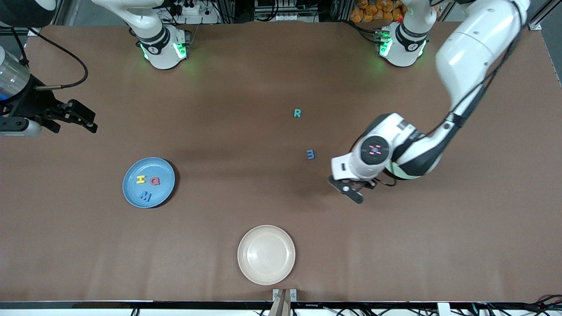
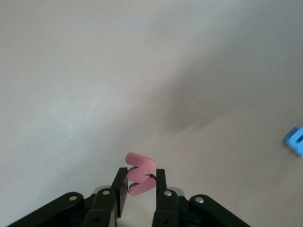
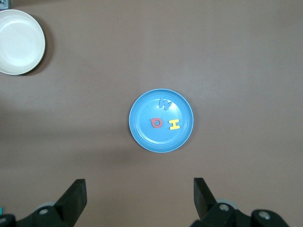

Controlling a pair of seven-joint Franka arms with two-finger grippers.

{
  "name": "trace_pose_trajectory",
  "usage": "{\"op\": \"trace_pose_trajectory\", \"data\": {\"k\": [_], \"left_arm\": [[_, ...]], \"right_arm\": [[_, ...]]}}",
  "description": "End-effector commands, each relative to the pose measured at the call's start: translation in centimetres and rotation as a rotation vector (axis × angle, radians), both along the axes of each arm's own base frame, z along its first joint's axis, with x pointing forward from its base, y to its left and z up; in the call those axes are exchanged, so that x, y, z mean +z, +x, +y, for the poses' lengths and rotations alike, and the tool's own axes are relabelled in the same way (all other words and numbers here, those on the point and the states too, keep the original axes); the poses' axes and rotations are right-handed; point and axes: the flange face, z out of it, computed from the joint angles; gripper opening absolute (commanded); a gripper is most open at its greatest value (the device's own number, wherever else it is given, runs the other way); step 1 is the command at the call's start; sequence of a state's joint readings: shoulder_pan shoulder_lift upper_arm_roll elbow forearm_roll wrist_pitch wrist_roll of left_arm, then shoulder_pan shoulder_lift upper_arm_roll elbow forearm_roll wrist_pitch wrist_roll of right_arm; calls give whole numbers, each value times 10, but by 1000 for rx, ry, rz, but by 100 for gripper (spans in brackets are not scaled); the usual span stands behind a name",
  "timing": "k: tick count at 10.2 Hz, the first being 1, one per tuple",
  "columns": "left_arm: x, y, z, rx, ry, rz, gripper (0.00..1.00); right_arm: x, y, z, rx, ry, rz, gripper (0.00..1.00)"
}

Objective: Sort uppercase to blue plate, lowercase to green plate
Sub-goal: 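Carry the pink m to the green plate while the right gripper reaches the R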

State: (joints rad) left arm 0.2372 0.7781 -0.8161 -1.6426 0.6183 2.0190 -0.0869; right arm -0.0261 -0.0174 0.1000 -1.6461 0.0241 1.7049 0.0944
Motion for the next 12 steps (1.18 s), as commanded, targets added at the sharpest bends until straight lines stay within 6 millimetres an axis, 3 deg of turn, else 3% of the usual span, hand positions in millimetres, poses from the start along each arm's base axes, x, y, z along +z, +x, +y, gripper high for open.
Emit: {"op": "trace_pose_trajectory", "data": {"k": [1,2,4,5,6,7,8,10,12], "left_arm": [[2,-17,55,7,-39,28,0],[3,-23,79,2,-36,27,0],[-4,-39,125,12,-35,44,0],[-7,-50,137,17,-37,58,0],[-6,-59,150,24,-43,65,0],[-8,-65,169,38,-40,68,0],[-13,-73,182,51,-36,80,0],[-23,-87,209,75,-42,72,0],[-29,-92,218,98,-51,60,3]], "right_arm": [[-2,-9,28,36,4,-7,100],[-5,-11,44,50,5,-2,100],[-19,-14,98,44,16,24,100],[-29,-20,136,34,18,45,100],[-46,-32,194,19,23,62,100],[-63,-46,250,-27,36,65,100],[-82,-56,291,-41,51,64,100],[-136,-78,363,-54,26,66,100],[-185,-109,422,-45,13,84,100]]}}
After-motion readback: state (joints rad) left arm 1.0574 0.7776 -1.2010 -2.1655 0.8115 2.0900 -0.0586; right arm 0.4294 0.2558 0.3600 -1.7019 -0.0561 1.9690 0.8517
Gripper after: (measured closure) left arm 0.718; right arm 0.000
